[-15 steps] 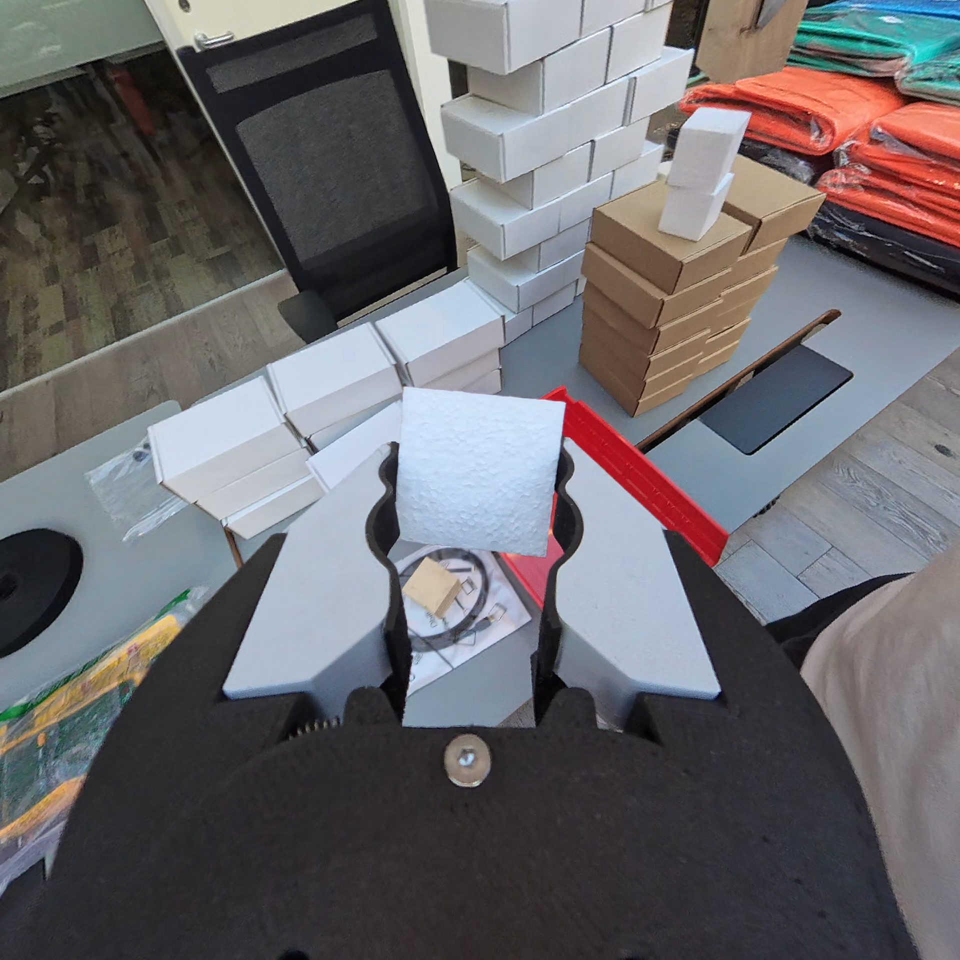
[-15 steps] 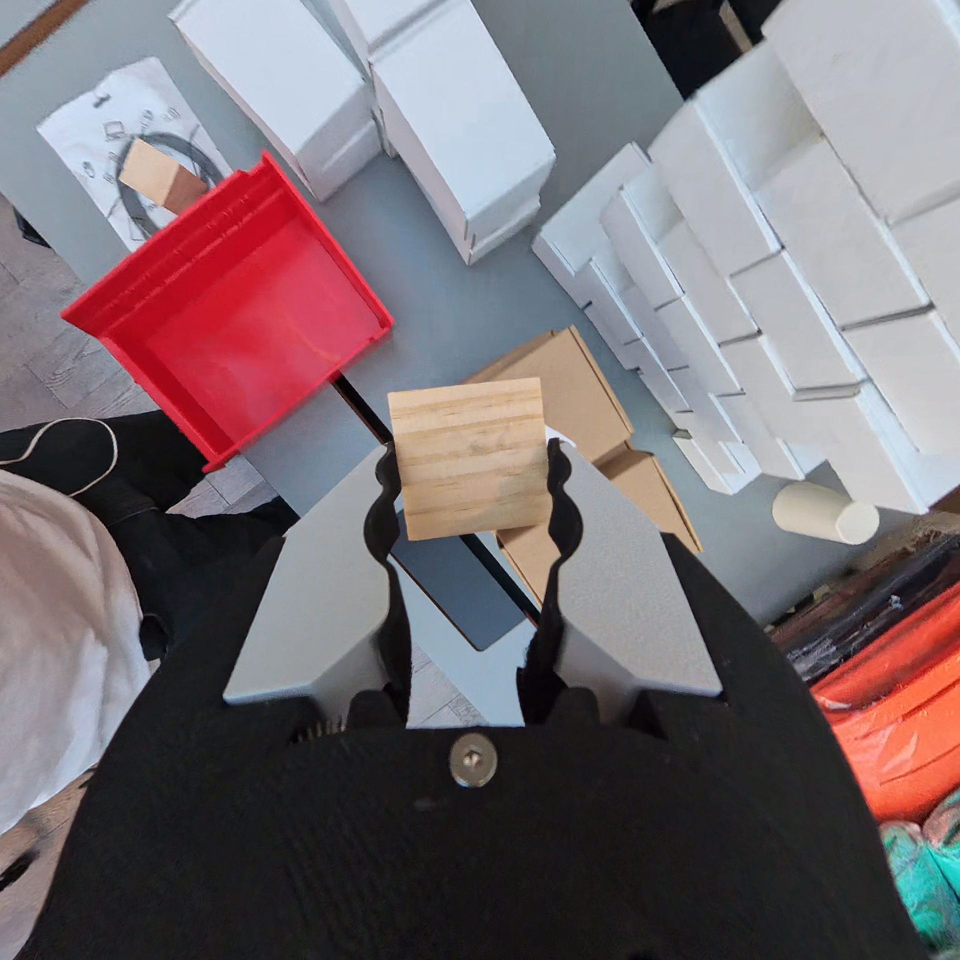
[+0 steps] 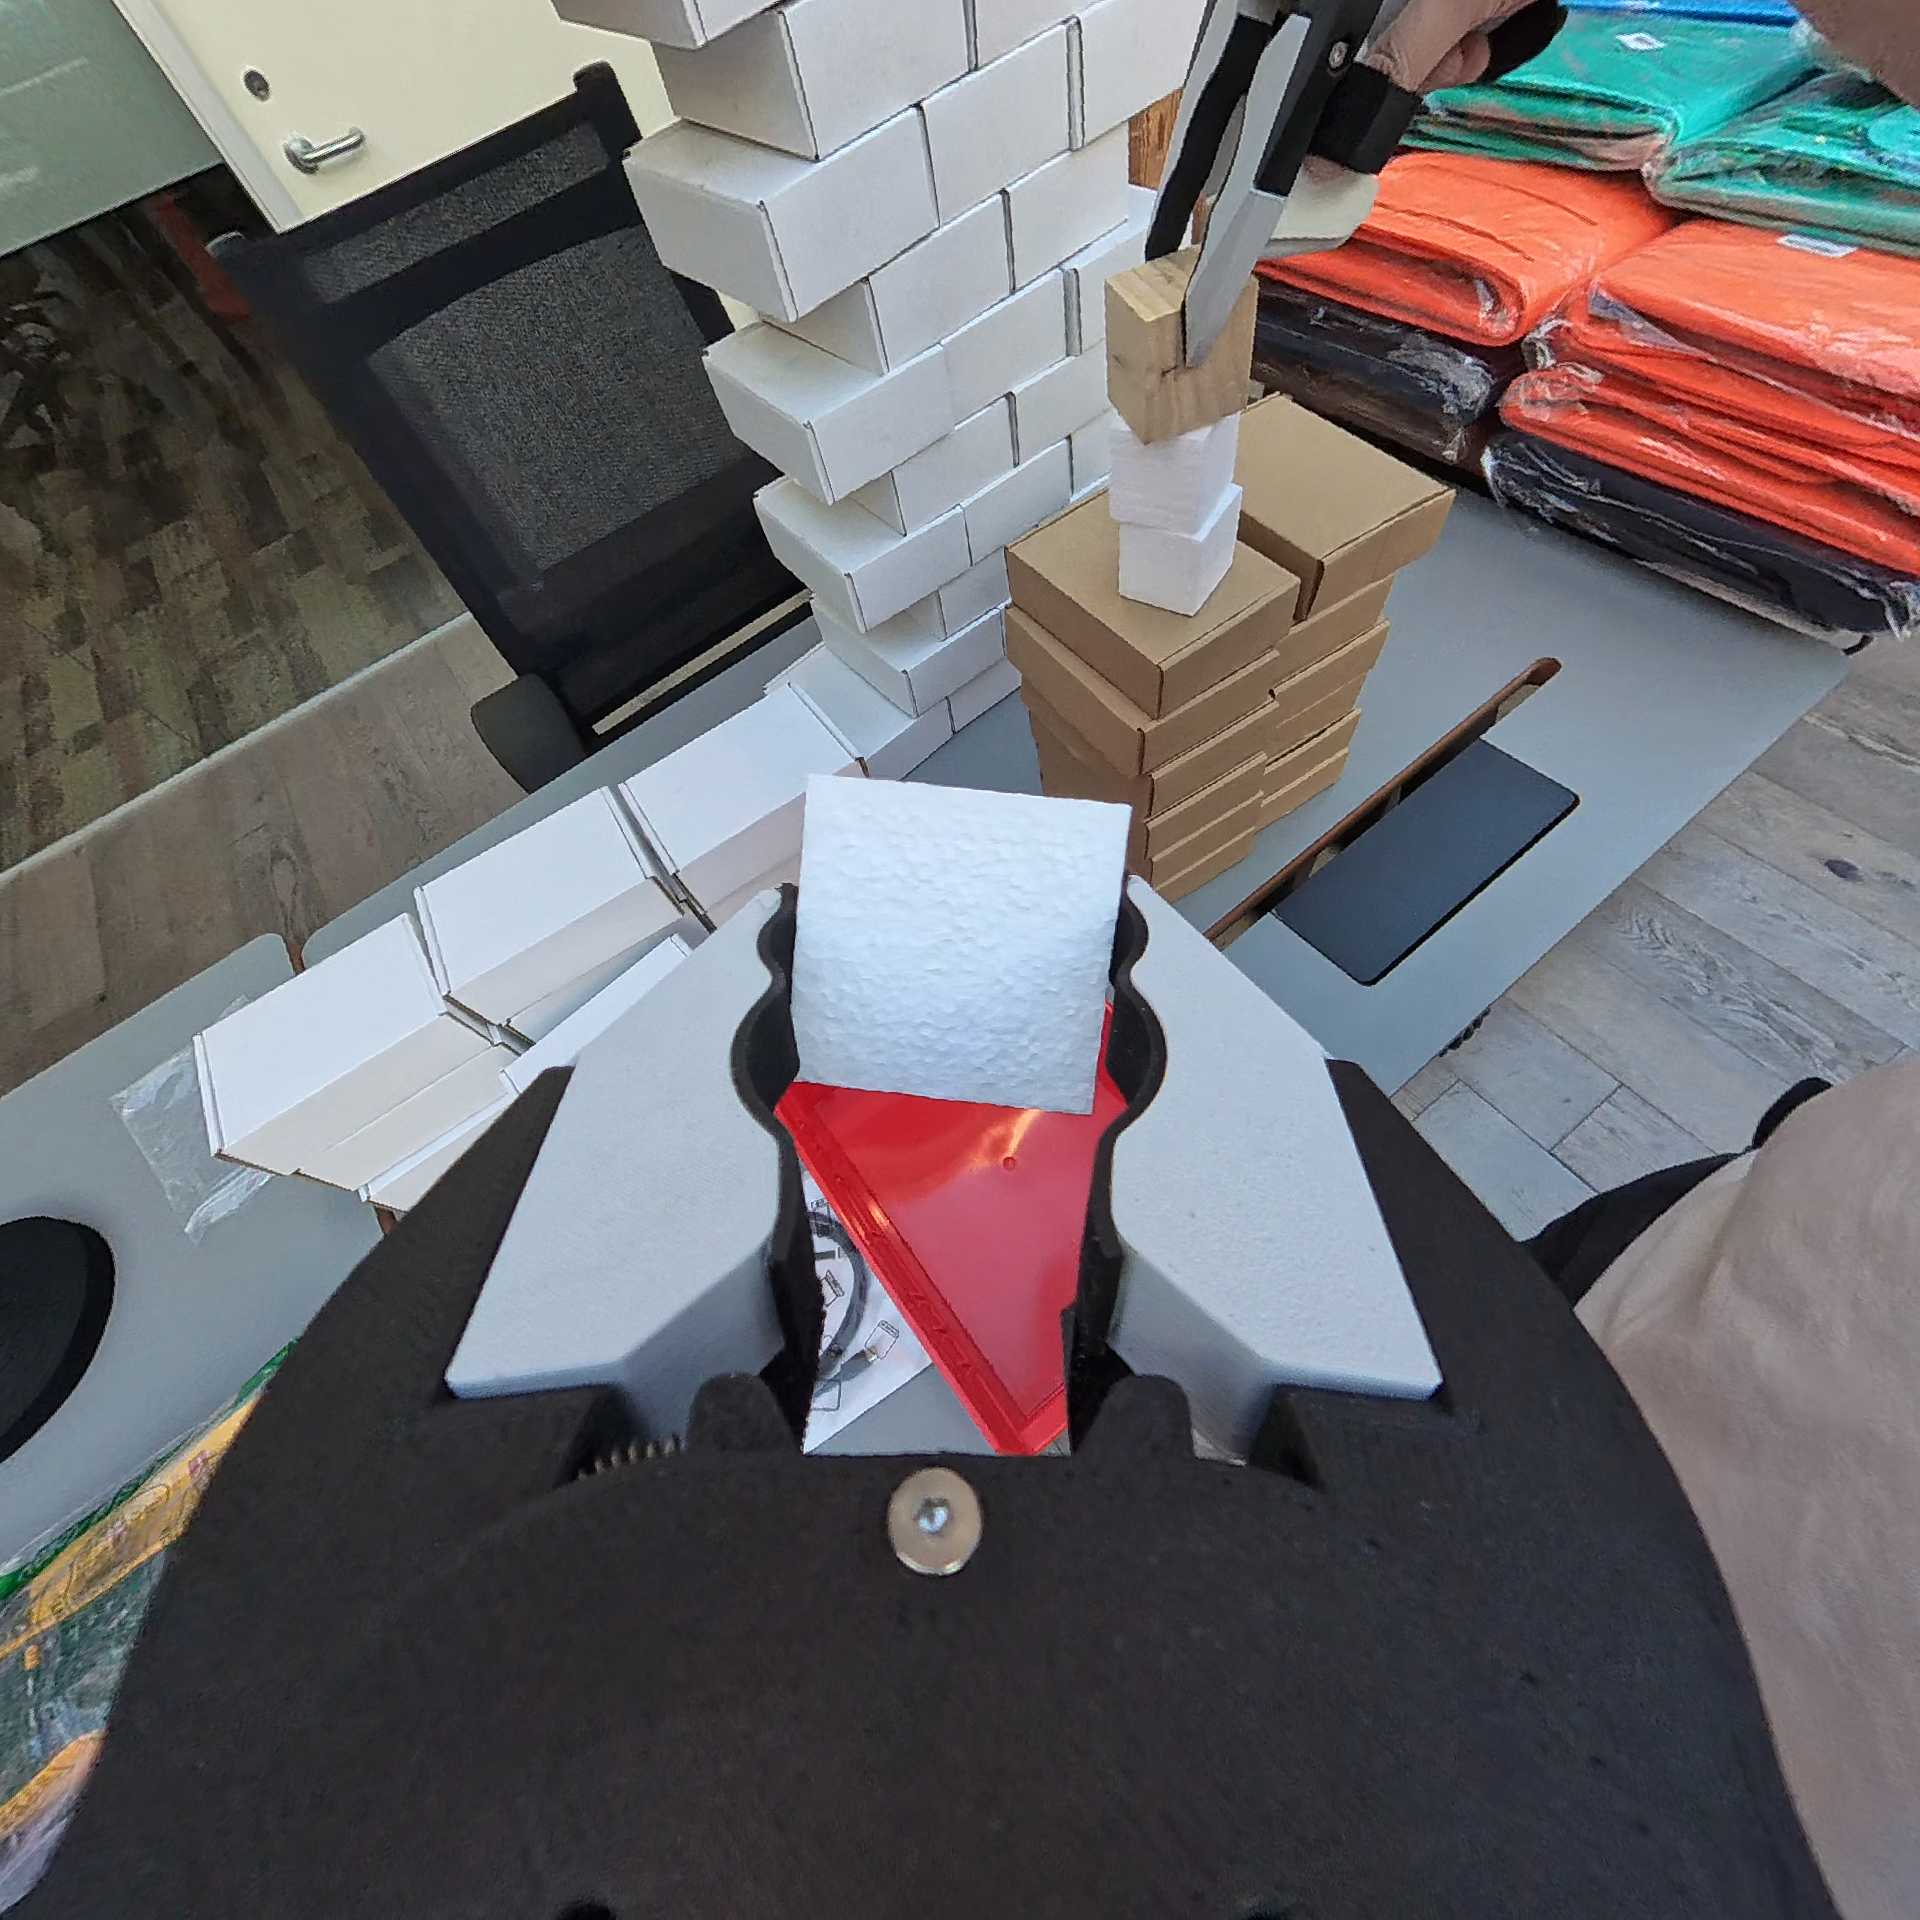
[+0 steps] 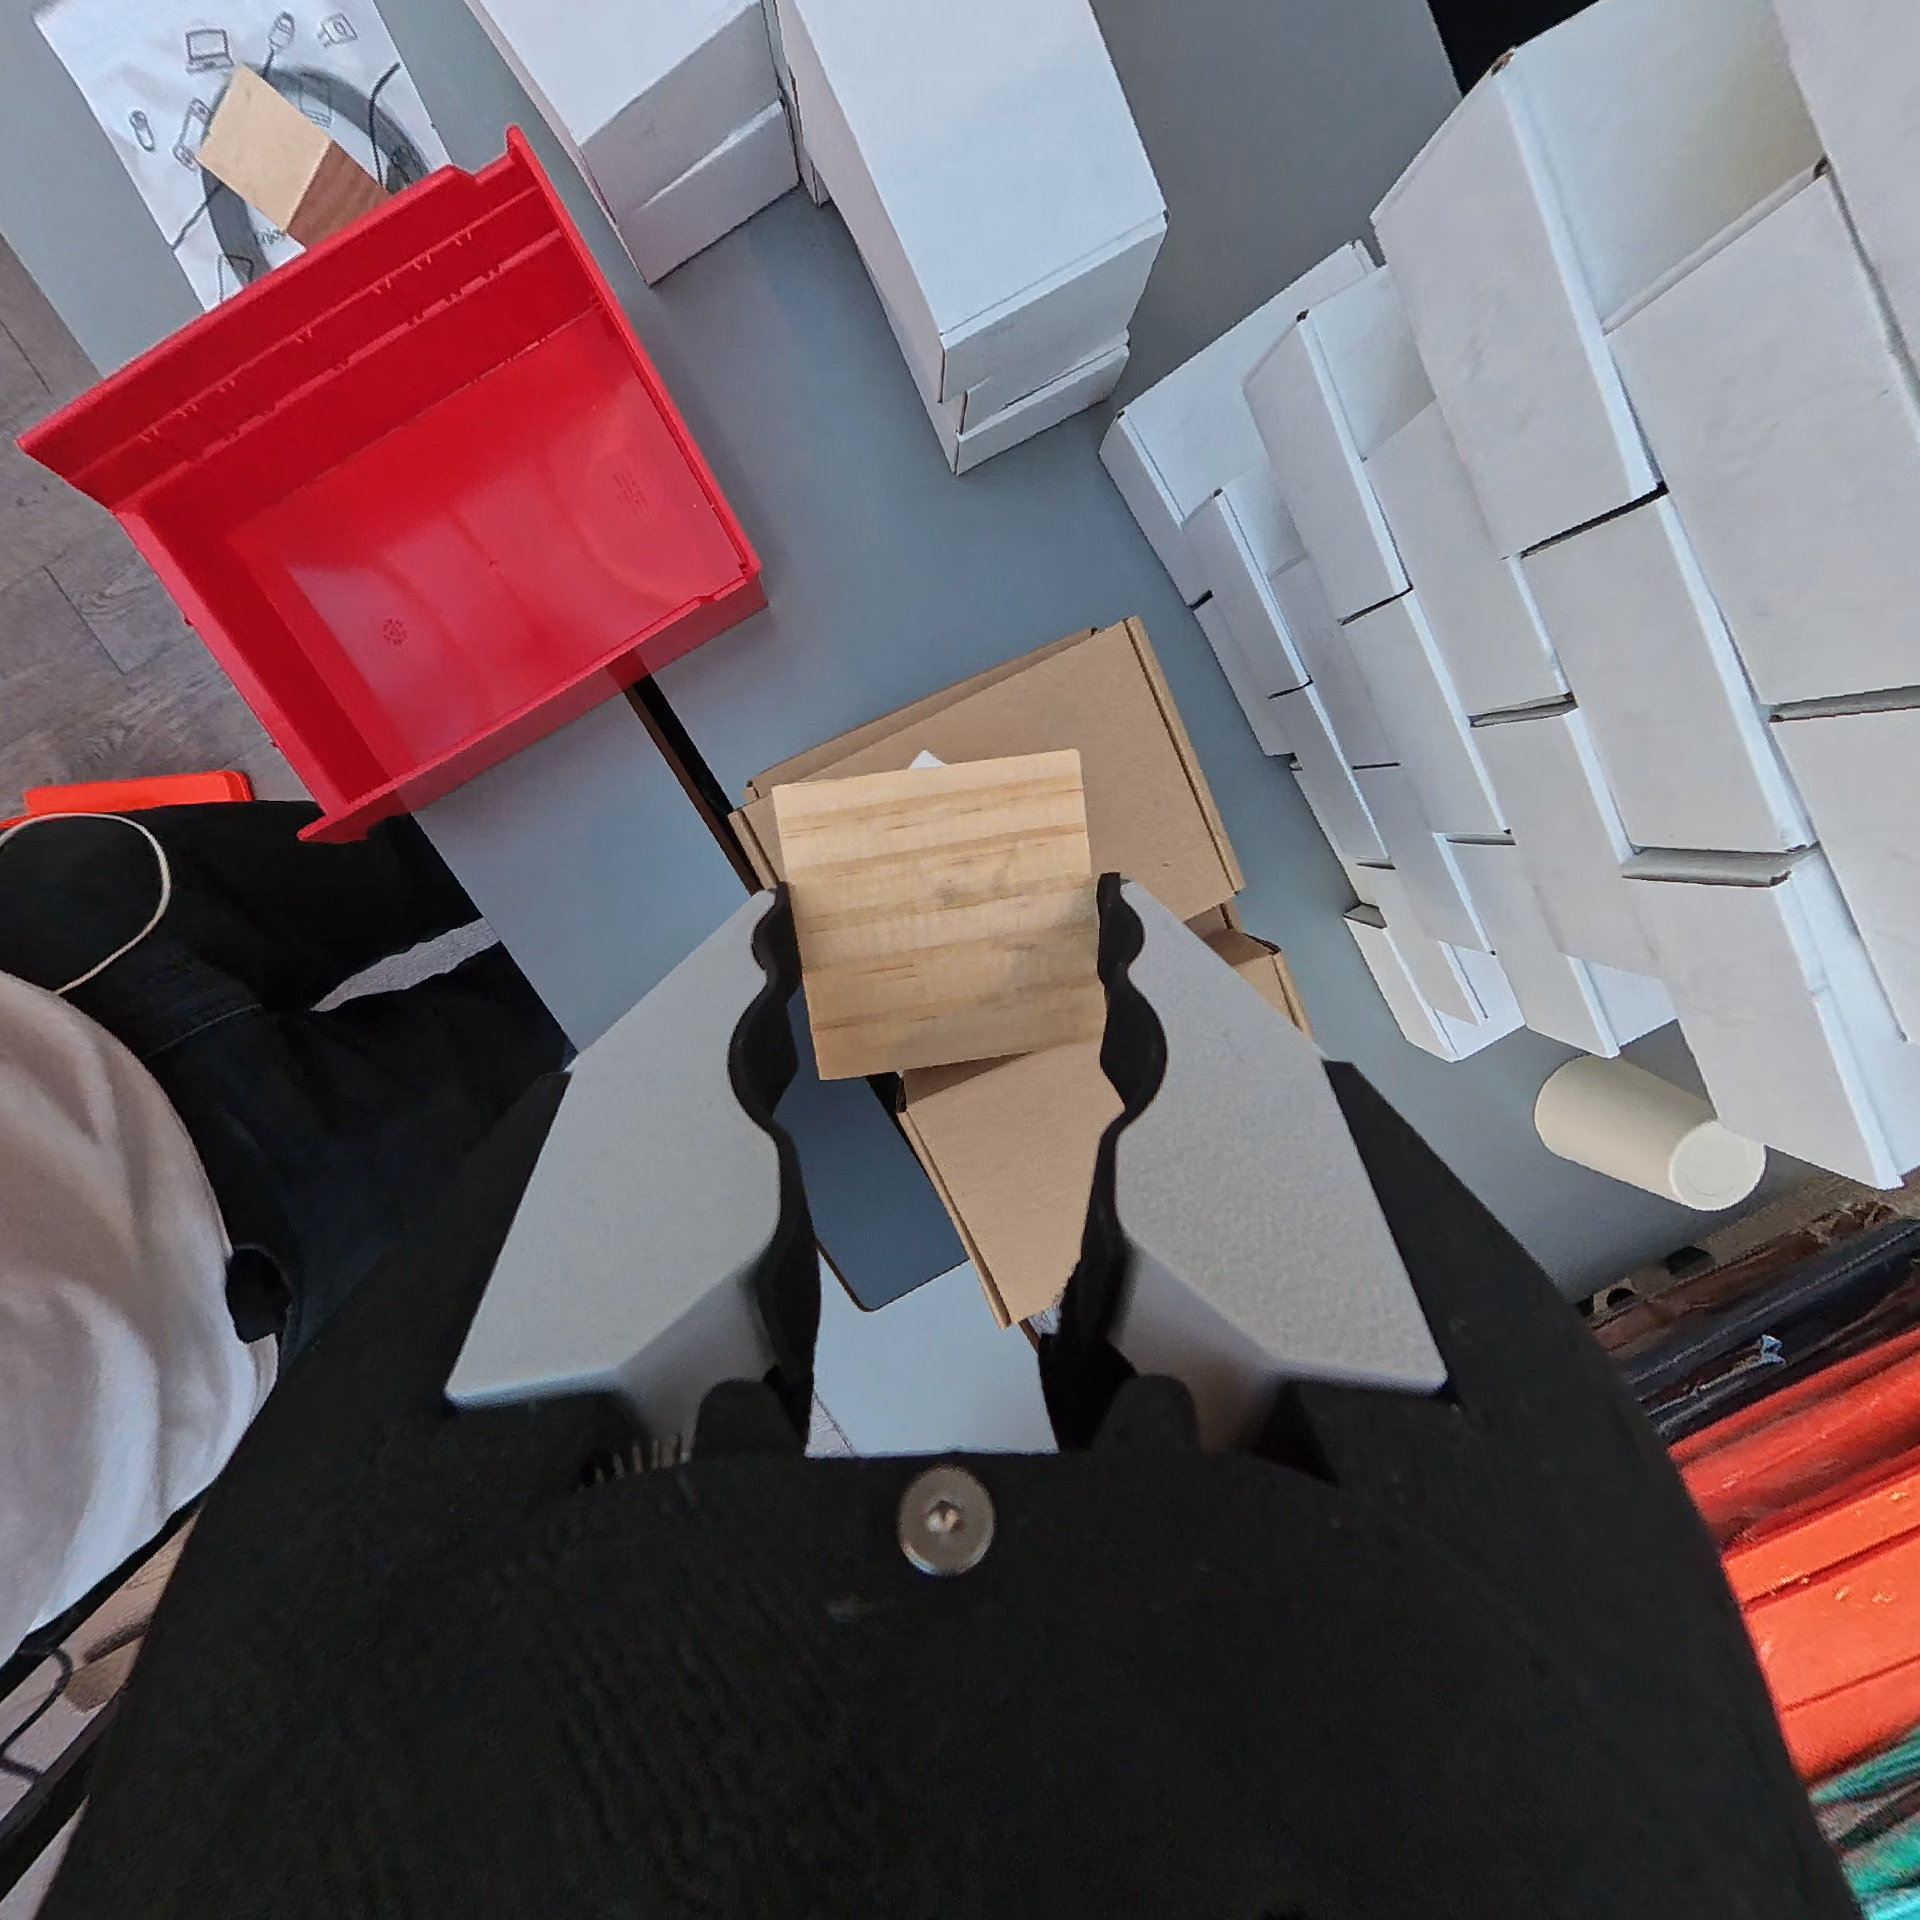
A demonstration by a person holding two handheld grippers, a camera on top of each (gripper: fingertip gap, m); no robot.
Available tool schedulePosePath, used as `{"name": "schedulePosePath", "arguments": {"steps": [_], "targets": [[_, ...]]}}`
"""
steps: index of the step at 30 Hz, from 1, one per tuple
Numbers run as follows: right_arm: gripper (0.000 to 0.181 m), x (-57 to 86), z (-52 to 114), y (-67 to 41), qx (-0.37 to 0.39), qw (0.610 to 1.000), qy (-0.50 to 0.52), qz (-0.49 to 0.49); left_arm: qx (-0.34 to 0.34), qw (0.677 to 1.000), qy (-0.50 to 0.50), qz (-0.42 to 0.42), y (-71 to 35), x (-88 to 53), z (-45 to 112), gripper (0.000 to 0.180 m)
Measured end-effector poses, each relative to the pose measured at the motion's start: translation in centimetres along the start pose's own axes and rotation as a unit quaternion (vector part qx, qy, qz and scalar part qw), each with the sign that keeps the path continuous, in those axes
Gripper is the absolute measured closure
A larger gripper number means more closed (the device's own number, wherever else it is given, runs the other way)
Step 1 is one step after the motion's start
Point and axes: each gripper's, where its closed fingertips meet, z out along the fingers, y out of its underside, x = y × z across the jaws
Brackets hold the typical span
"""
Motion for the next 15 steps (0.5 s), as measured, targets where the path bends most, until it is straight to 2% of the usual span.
{"name": "schedulePosePath", "arguments": {"steps": [3, 6, 10, 15], "targets": [[0.114, 0.2, -0.9, 0.3, 0.018, 1.000, 0.002, -0.002, 0.009, 0.999, 0.033, 0.002, -2.1, 1.6, 0.9, 0.122], [0.109, 0.1, -4.0, 0.3, 0.095, 0.995, 0.002, 0.015, 0.013, 0.996, 0.075, 0.048, -6.4, 3.2, 3.8, 0.122], [0.111, -0.1, -9.2, 3.1, 0.196, 0.979, 0.011, 0.055, -0.007, 0.981, 0.153, 0.123, -13.8, 6.0, 11.4, 0.122], [0.115, -0.7, -12.4, 11.0, 0.260, 0.957, 0.025, 0.128, -0.111, 0.953, 0.234, 0.160, -18.4, 8.9, 22.7, 0.122]]}}
